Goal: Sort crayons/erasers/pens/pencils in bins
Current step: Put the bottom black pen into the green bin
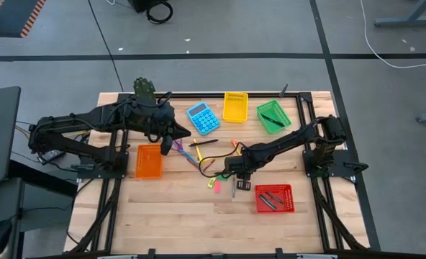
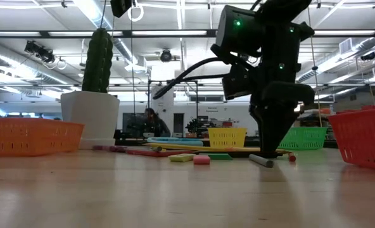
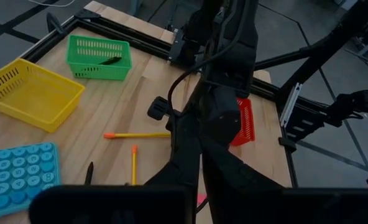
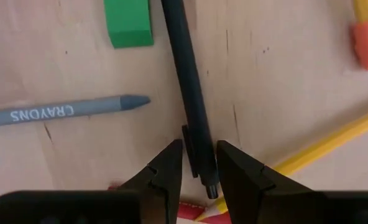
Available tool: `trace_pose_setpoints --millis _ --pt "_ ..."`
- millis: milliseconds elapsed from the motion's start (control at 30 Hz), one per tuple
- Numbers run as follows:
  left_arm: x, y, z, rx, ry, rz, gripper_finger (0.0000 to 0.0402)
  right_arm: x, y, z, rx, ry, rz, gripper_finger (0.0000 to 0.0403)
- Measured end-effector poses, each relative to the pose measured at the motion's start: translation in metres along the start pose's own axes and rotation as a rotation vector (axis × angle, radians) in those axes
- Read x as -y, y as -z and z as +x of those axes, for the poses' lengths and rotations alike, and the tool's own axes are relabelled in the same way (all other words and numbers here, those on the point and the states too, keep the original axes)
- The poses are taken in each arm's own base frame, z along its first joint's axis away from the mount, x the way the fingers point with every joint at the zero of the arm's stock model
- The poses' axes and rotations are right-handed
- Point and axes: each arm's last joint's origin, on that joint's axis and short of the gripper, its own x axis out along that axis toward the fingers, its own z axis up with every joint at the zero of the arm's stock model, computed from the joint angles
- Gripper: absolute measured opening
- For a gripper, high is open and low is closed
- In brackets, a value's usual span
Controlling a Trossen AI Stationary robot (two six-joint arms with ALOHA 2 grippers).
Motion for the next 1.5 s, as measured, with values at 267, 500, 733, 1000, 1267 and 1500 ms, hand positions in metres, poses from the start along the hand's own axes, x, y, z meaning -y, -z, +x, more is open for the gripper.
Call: trace_pose_setpoints --millis 267,500,733,1000,1267,1500 --pt "0.000 0.000 0.000 0.000 0.000 0.000 0.0017 0.000 0.000 0.000 0.002 0.003 -0.007 0.0106" --pt "0.000 0.000 0.000 0.000 0.000 0.000 0.0022 0.000 0.001 0.000 0.000 0.005 0.026 0.0106" --pt "0.000 0.000 0.000 0.000 0.000 0.004 0.0021 0.001 0.001 0.000 -0.001 0.006 0.064 0.0106" --pt "0.000 0.000 0.000 0.000 0.000 0.008 0.0014 -0.002 -0.006 -0.005 0.019 -0.020 0.074 0.0106" --pt "0.000 0.000 0.000 0.000 0.000 0.008 0.0022 -0.004 -0.014 -0.012 0.048 -0.032 0.042 0.0106" --pt "0.000 0.000 0.000 0.000 0.000 0.008 0.0014 -0.004 -0.015 -0.012 0.050 -0.033 0.018 0.0106"
